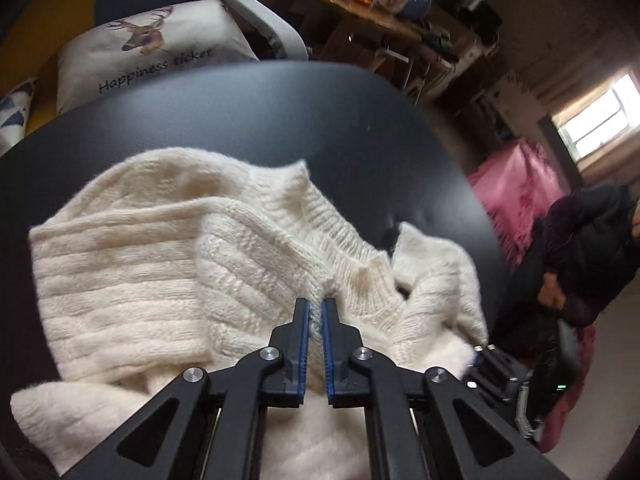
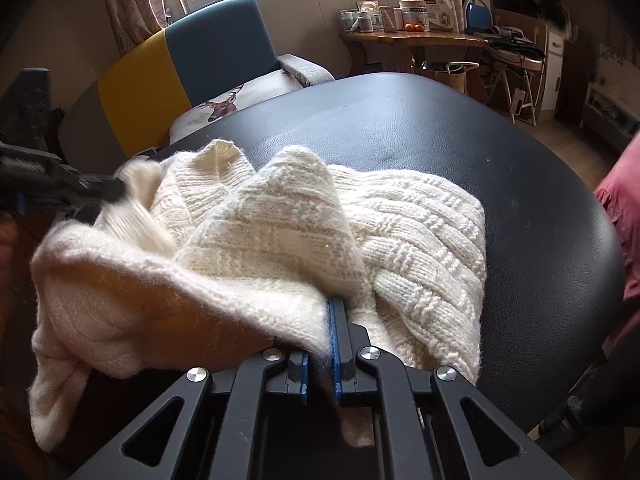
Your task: Fold clothes
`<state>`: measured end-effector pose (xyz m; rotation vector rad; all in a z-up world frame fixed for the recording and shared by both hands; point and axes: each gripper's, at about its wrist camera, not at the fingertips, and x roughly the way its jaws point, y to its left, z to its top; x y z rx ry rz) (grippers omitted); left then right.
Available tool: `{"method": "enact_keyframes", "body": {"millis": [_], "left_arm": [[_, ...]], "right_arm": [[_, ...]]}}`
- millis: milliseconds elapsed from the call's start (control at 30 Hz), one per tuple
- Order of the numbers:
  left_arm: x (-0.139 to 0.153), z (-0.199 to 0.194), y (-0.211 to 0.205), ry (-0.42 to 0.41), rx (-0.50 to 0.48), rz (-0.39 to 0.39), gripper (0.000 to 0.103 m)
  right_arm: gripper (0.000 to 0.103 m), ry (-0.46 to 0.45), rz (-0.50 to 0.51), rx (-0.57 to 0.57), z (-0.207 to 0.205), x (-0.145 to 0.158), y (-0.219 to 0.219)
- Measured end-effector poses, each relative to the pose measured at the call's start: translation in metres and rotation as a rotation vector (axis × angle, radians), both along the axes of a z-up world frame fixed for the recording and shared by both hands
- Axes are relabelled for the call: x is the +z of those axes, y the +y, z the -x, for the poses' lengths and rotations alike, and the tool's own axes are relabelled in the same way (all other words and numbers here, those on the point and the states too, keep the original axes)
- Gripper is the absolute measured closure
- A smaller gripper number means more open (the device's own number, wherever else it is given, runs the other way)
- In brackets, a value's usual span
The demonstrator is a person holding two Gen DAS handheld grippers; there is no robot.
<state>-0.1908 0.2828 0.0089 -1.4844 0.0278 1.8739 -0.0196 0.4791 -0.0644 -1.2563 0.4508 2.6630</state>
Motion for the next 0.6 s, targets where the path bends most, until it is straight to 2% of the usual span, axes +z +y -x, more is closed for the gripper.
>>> {"method": "enact_keyframes", "body": {"millis": [100, 200, 300, 433, 500, 600], "left_arm": [[0.019, 0.004, -0.02, 0.033, 0.051, -0.077, 0.1], [0.043, 0.015, -0.06, 0.086, 0.144, -0.14, 0.1], [0.061, 0.027, -0.108, 0.137, 0.262, -0.197, 0.1], [0.082, 0.045, -0.199, 0.175, 0.46, -0.277, 0.1], [0.085, 0.049, -0.237, 0.187, 0.543, -0.299, 0.1], [0.083, 0.05, -0.287, 0.218, 0.637, -0.293, 0.1]], "right_arm": [[0.096, -0.005, -0.012, 0.0, 0.0, 0.001, -0.001], [0.096, -0.014, -0.019, 0.0, 0.001, 0.001, -0.001], [0.096, -0.026, -0.03, 0.003, 0.003, 0.002, -0.001], [0.096, -0.039, -0.052, 0.001, 0.006, 0.003, -0.005], [0.096, -0.047, -0.067, 0.001, 0.007, 0.003, -0.007], [0.096, -0.057, -0.085, 0.004, 0.009, 0.005, -0.009]]}}
